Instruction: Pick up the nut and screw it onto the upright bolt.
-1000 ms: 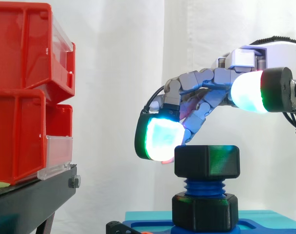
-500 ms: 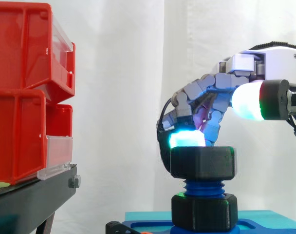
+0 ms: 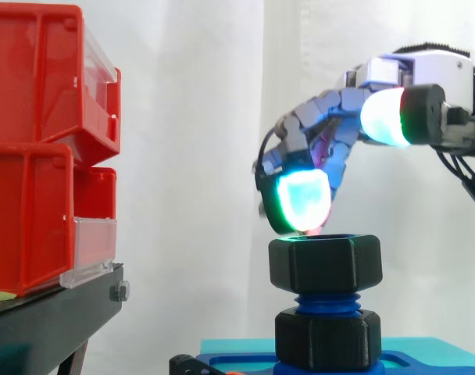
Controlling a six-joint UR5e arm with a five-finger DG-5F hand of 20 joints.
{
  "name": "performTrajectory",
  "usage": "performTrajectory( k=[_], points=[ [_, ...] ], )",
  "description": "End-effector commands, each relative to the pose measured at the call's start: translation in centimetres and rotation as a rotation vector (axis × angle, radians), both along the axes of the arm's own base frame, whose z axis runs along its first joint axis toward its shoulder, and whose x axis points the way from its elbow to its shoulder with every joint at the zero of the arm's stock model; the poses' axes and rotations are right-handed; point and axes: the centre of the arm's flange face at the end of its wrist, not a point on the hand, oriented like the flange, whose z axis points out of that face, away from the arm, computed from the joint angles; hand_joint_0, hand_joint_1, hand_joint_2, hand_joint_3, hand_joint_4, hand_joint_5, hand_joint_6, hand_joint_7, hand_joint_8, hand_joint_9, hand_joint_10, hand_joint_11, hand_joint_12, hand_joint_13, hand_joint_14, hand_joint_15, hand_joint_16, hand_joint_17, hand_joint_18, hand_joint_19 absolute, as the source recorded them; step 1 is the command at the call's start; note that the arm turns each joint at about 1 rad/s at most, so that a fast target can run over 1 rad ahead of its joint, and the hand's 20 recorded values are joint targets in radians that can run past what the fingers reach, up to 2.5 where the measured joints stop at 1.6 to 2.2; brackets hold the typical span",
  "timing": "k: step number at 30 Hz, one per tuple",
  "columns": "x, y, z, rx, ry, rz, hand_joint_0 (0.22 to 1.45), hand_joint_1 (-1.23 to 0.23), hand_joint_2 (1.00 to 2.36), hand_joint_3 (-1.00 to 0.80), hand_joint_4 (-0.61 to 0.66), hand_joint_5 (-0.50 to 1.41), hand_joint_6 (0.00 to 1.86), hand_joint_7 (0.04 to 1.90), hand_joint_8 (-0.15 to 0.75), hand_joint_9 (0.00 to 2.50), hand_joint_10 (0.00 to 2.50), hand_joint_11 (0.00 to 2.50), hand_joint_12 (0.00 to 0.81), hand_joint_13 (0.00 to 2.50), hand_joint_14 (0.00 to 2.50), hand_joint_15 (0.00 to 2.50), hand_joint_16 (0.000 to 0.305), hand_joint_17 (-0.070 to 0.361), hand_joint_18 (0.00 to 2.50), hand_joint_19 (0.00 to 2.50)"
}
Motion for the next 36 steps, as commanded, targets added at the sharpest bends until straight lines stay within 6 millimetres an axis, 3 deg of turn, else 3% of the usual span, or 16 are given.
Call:
performTrajectory(
  k=[1,6,12,15,18,23,36],
  points=[
    [0.1,-0.5,1.2,-0.011,-0.006,-0.002,0.53,-0.05,1.0,-0.5,0.19,-0.01,0.51,1.2,0.27,1.13,0.0,0.0,0.217,0.81,0.0,0.0,0.019,0.043,0.51,0.0],
    [0.4,-0.4,1.5,-0.011,-0.036,-0.001,0.52,-0.05,1.0,-0.5,0.27,-0.05,0.5,0.94,0.259,1.04,0.0,0.0,0.229,0.72,0.0,0.0,0.023,0.051,0.46,0.0],
    [0.7,0.5,1.3,-0.01,-0.052,-0.001,0.52,-0.04,1.0,-0.5,0.25,-0.06,0.5,0.82,0.239,0.96,0.0,0.0,0.233,0.67,0.0,0.0,0.026,0.059,0.4,0.0],
    [0.8,1.1,0.4,0.002,-0.049,-0.009,0.51,-0.04,1.0,-0.5,0.23,-0.07,0.5,0.77,0.208,0.76,0.0,0.0,0.275,0.37,0.0,0.0,0.03,0.067,0.05,0.0],
    [0.7,2.1,-0.9,0.043,-0.029,-0.016,0.5,-0.01,1.0,-0.5,0.2,-0.09,0.5,0.73,0.193,0.46,0.0,0.0,0.317,0.01,0.0,0.0,0.037,0.084,0.0,0.0],
    [0.9,3.6,-2.1,0.073,-0.015,-0.018,0.49,0.05,1.0,-0.5,0.15,-0.12,0.5,0.72,0.163,0.11,0.0,0.0,0.342,0.0,0.0,0.0,0.042,0.094,0.0,0.0],
    [0.6,5.5,-3.5,0.076,0.016,-0.02,0.49,0.08,1.0,-0.5,0.14,-0.1,0.5,0.76,0.164,0.13,0.0,0.0,0.343,0.0,0.0,0.0,0.044,0.098,0.0,0.0]
  ],
)
